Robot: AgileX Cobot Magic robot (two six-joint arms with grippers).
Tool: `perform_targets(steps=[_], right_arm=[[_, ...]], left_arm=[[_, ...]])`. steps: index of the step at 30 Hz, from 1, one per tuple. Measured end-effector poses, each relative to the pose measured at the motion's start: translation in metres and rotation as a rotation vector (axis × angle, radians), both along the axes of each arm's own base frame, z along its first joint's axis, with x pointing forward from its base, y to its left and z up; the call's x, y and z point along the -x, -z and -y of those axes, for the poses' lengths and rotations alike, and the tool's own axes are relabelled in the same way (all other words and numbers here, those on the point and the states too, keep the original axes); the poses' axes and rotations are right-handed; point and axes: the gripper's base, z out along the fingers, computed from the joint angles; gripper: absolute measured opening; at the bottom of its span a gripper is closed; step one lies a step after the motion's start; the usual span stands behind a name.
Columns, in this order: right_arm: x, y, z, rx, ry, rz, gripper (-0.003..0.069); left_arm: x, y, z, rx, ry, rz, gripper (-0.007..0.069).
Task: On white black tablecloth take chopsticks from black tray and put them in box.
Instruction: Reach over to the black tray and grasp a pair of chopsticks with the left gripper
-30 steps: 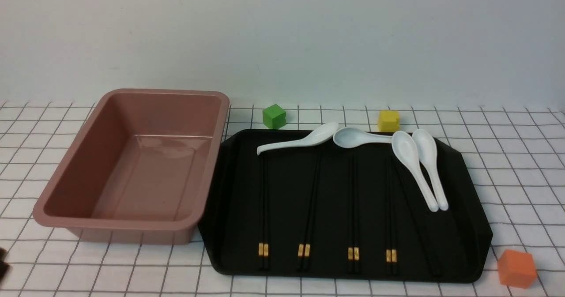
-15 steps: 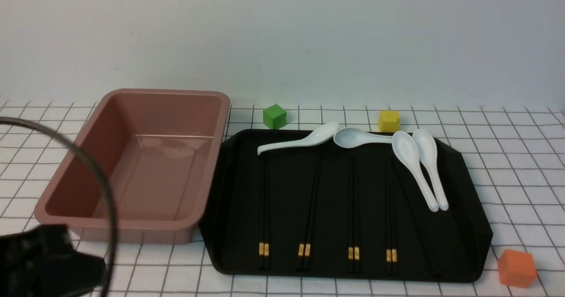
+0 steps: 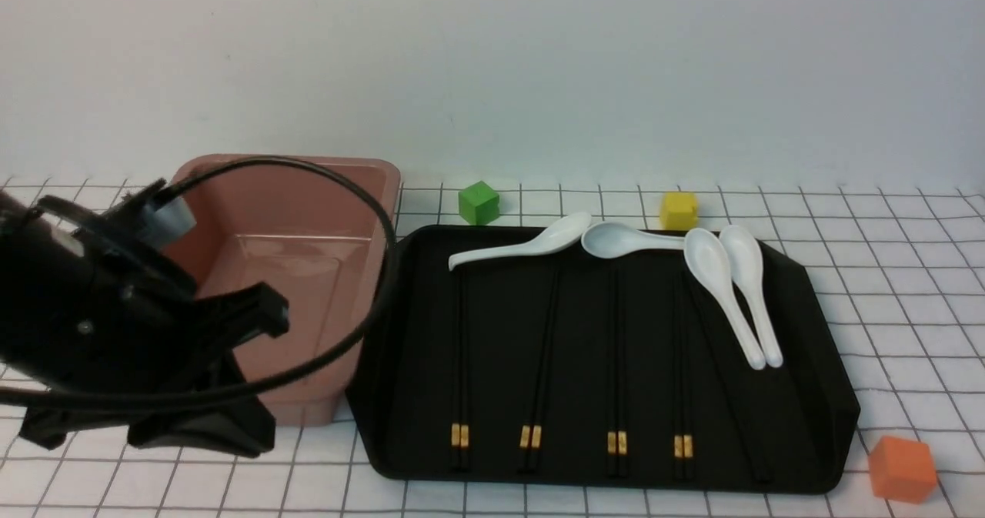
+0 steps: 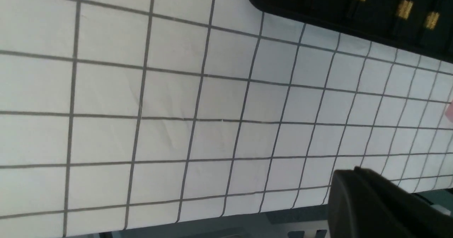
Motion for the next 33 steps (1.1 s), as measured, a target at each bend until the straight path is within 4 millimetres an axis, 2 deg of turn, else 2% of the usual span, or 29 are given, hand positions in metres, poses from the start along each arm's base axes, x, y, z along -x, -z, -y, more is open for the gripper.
perform_targets(steps=[4,9,10,11,12,16,17,19,23,33], right_arm=[[0.000,0.000,0.000,0.000,0.000,0.000,0.0240],[0.000,0.000,0.000,0.000,0.000,0.000,0.0240],[0.000,0.000,0.000,0.000,0.000,0.000,0.0240],[0.000,0.000,0.000,0.000,0.000,0.000,0.0240],[0.000,0.000,0.000,0.000,0.000,0.000,0.0240],[0.000,0.000,0.000,0.000,0.000,0.000,0.0240],[0.000,0.000,0.000,0.000,0.000,0.000,0.0240],[0.000,0.000,0.000,0.000,0.000,0.000,0.0240],[0.000,0.000,0.000,0.000,0.000,0.000,0.0240],[0.000,0.000,0.000,0.000,0.000,0.000,0.0240]], left_arm=[[-0.009,-0.001,0.027,-0.079,0.027,0.011,0.0006],[-0.032,0.005,0.055,-0.169,0.036,0.024,0.0096],[-0.041,0.012,0.066,-0.205,0.054,0.025,0.0152],[-0.044,0.013,0.068,-0.208,0.057,0.024,0.0167],[-0.054,0.020,0.083,-0.231,0.086,0.026,0.0239],[-0.076,0.034,0.107,-0.247,0.118,0.024,0.0342],[-0.079,0.036,0.109,-0.249,0.119,0.026,0.0348],[-0.099,0.048,0.120,-0.274,0.127,0.034,0.0366],[-0.122,0.073,0.130,-0.338,0.144,0.029,0.0358],[-0.144,0.128,0.140,-0.418,0.150,-0.049,0.0353]])
